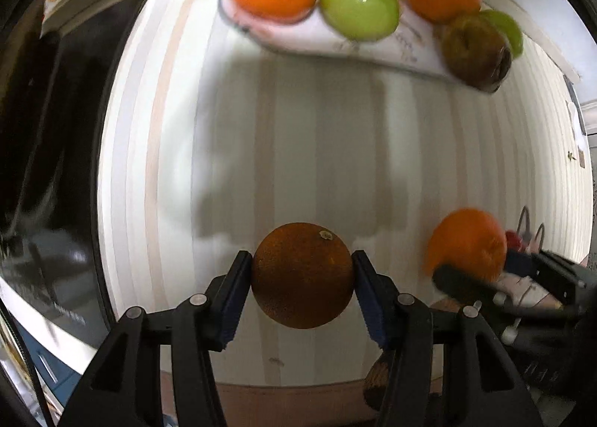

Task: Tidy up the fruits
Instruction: 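Carry the tangerine and brown fruit onto the floral plate and open both tools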

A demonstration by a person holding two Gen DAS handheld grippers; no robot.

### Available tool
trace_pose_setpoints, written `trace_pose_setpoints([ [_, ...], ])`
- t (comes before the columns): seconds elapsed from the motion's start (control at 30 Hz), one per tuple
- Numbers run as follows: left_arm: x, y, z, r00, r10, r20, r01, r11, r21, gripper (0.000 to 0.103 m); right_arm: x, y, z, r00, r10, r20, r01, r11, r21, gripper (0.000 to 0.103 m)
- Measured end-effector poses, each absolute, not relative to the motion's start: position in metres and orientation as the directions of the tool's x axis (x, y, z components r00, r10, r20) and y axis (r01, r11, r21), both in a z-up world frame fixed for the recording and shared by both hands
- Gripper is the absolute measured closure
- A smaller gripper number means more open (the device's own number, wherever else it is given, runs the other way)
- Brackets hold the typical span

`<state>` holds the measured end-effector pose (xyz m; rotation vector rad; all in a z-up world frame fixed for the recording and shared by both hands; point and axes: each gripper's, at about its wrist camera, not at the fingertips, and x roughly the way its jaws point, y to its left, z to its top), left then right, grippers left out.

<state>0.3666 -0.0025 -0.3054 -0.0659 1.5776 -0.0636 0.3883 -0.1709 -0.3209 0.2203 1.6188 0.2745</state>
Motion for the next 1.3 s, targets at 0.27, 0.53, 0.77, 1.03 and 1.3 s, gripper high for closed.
trace_pose_setpoints([
  [0.27,0.360,0.001,-0.310,0.013,-0.092,-0.996,-0.037,0.995,-0.092,0.052,0.380,-0.171,-0.313,-0.064,0.294,-0.954,-0.022,0.955,0.296,0.032],
  [0.53,0.367,0.018,-0.290,0.045,-0.115,-0.992,-0.059,0.991,-0.118,0.052,0.379,-0.173,-0.314,-0.018,0.274,-0.962,-0.050,0.960,0.274,0.036],
  [0.77,0.406,0.029,-0.238,0.182,-0.112,-0.977,-0.053,0.991,-0.123,0.051,0.408,-0.177,-0.282,0.048,0.333,-0.942,-0.035,0.943,0.331,0.036],
  [1.03,0.466,0.030,-0.235,0.197,-0.111,-0.974,-0.046,0.991,-0.122,0.051,0.504,-0.173,-0.222,0.149,0.410,-0.900,-0.025,0.911,0.411,0.036],
  [1.3,0.486,0.020,-0.257,0.140,-0.158,-0.977,-0.086,0.982,-0.171,0.051,0.584,-0.136,-0.233,0.097,0.296,-0.950,-0.108,0.952,0.286,0.036],
])
